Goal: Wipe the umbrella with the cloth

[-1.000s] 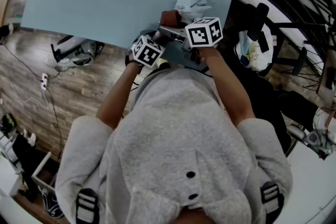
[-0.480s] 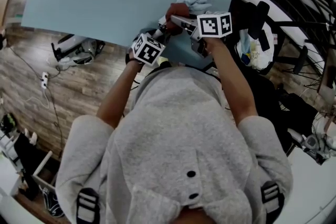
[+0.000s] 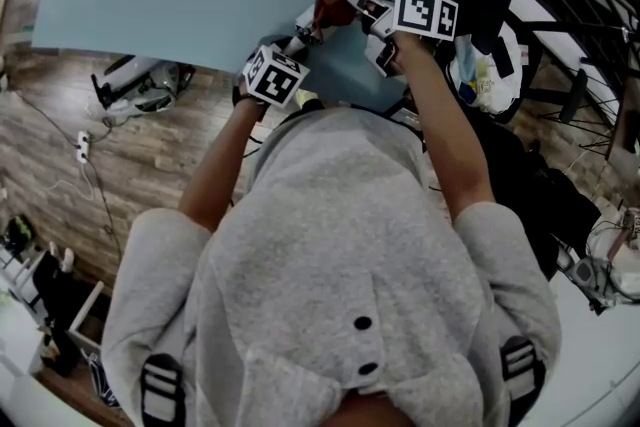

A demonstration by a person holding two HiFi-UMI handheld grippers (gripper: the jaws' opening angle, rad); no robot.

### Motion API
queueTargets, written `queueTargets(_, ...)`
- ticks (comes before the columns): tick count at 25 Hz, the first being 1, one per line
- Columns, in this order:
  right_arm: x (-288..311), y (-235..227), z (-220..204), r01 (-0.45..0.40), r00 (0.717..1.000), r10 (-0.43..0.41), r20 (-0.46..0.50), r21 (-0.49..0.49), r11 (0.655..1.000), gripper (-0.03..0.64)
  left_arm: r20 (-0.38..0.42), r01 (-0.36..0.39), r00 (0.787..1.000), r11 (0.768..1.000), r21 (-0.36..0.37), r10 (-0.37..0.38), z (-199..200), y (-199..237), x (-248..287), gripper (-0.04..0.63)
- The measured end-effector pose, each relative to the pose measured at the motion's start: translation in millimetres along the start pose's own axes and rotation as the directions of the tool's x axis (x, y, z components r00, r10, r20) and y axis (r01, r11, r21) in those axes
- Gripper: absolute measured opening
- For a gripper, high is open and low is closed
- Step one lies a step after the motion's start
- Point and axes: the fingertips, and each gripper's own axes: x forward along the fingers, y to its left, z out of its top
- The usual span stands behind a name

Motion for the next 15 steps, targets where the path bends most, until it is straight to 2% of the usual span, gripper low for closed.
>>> queueTargets(8,-2.3,-4.7,7.4,0.022,0.999,-0.022,0.023,-0.001,1.000,0.083,0.004,0.007,1.000,1.000,-0.003,-0.007,-0.1,-1.6,-1.5,0.158)
queueTargets(15,-10.4,-17.2,23.8,0.043,0.996,-0.046,0.076,0.038,0.998,0.083,0.001,0.009,1.000,1.000,-0.005,-0.009,1.2,-3.2,0.2,0.158)
